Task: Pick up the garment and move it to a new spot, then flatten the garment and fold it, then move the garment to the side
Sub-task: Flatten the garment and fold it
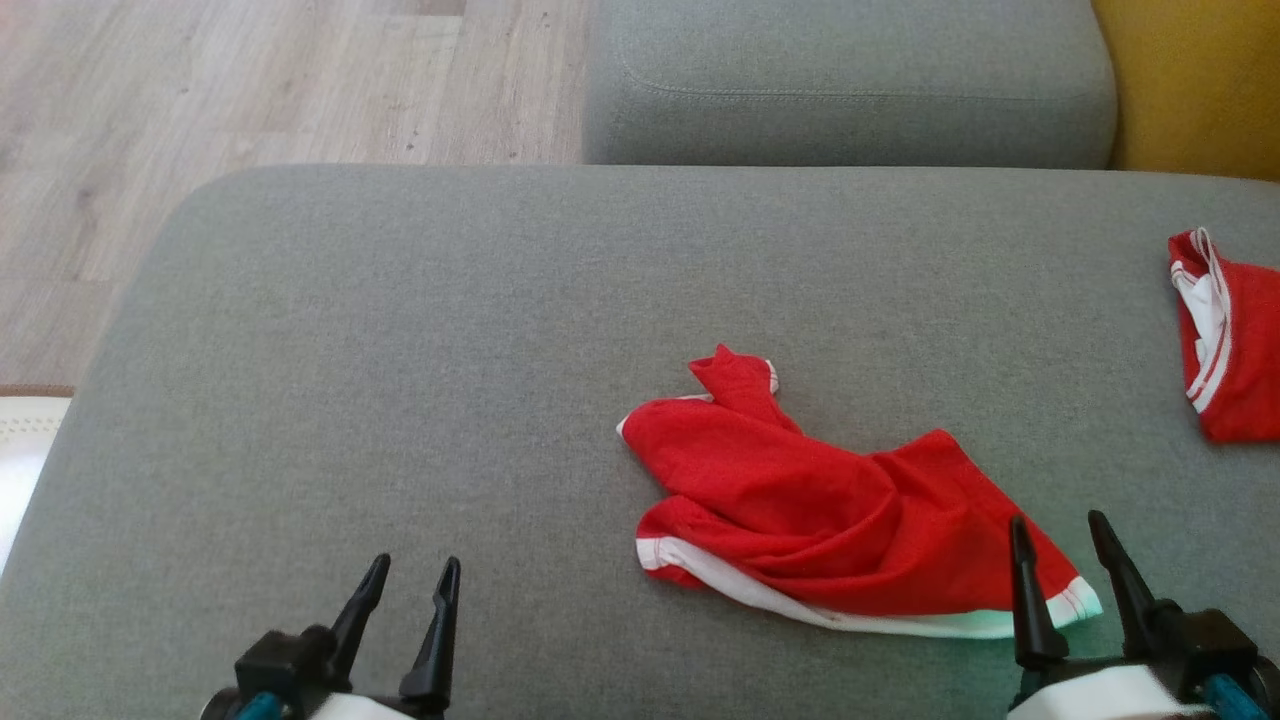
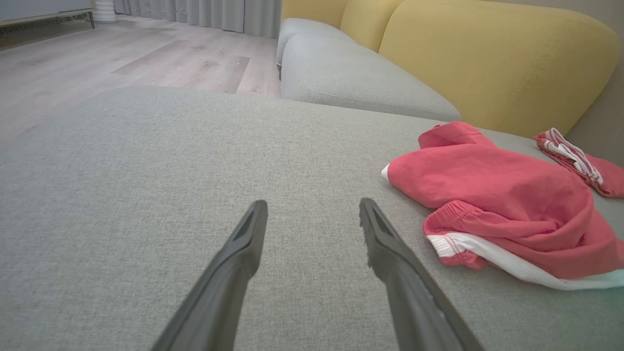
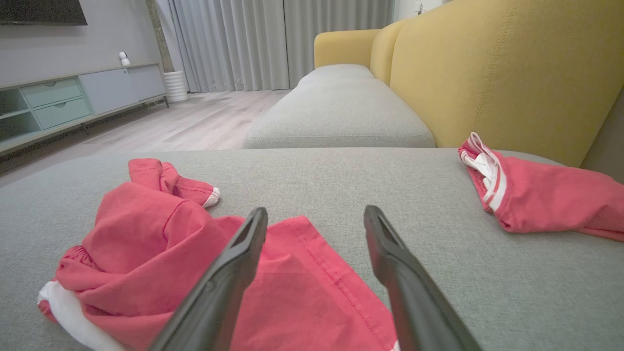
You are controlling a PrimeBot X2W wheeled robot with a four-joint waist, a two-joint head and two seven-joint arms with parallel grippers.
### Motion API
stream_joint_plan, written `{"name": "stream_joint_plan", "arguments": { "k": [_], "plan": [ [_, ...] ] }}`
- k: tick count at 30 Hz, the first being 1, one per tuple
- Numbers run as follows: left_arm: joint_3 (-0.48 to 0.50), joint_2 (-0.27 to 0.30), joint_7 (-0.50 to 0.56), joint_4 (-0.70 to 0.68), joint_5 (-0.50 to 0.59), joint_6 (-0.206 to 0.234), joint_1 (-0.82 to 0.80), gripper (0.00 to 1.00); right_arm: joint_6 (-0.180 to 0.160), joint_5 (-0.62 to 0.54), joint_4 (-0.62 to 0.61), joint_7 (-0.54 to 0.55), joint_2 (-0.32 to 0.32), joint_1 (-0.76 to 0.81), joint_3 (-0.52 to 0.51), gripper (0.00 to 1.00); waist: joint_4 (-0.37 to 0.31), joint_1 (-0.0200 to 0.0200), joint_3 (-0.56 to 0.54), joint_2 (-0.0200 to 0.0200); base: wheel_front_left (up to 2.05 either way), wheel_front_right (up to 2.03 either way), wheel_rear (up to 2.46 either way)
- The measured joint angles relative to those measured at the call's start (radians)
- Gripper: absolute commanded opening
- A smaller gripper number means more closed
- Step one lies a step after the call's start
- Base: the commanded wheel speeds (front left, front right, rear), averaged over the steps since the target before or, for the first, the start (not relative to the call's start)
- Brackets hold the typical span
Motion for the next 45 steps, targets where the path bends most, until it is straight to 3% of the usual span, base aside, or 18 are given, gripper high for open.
{"name": "stream_joint_plan", "arguments": {
  "k": [31,35,38,45],
  "plan": [
    [0.011,-0.018,0.0,-0.078,0.024,-0.004,-0.001,1.0,0.0,0.016,-0.004,0.0,0.0,0.0,0.005,1.0,-0.019,0.0,-0.001,0.0,0.0,0.0,0.0],
    [-0.002,-0.018,0.0,-0.079,0.024,-0.004,-0.002,1.0,0.0,0.027,0.007,0.001,0.0,-0.004,-0.033,1.0,-0.031,0.0,0.005,0.0,0.0,0.0,0.0],
    [-0.09,-0.002,0.003,-0.019,0.014,-0.004,-0.007,1.0,0.0,-0.006,0.052,0.106,-0.006,-0.005,-0.058,1.0,-0.044,0.0,0.012,0.0,0.0,0.0,0.0],
    [-0.262,0.014,0.127,0.058,-0.094,-0.004,-0.134,1.0,0.0,-0.023,0.063,0.366,-0.043,-0.069,-0.08,1.0,-0.069,0.0,0.079,0.0,0.0,0.0,0.0]
  ]
}}
